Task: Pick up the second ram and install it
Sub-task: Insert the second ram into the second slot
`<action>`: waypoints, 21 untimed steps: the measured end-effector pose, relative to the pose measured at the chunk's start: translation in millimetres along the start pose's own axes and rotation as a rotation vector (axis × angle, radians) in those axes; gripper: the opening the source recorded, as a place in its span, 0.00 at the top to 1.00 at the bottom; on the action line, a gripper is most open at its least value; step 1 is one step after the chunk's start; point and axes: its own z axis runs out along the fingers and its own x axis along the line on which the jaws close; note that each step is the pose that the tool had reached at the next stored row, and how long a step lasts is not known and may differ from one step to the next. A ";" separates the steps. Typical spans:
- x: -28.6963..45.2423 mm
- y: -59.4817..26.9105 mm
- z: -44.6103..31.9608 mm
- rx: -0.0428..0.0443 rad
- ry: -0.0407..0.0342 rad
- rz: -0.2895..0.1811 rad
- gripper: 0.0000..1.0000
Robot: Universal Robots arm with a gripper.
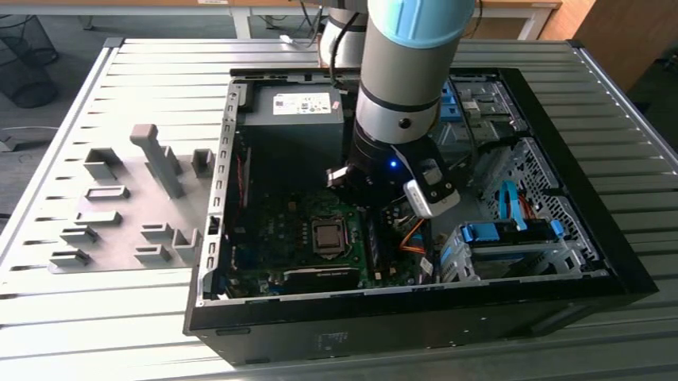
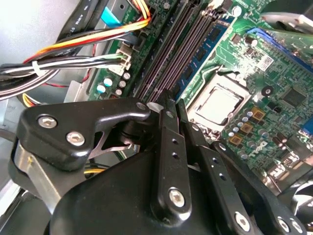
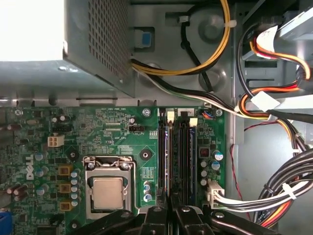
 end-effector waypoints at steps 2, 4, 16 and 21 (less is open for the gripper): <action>0.0 -0.1 1.2 -0.0001 0.0000 0.000 0.86; 0.0 -0.1 1.2 0.0001 0.0001 0.000 0.86; -1.5 -0.1 4.8 0.0002 0.0001 0.000 0.86; -2.0 0.0 5.9 -0.0002 0.0000 0.000 0.86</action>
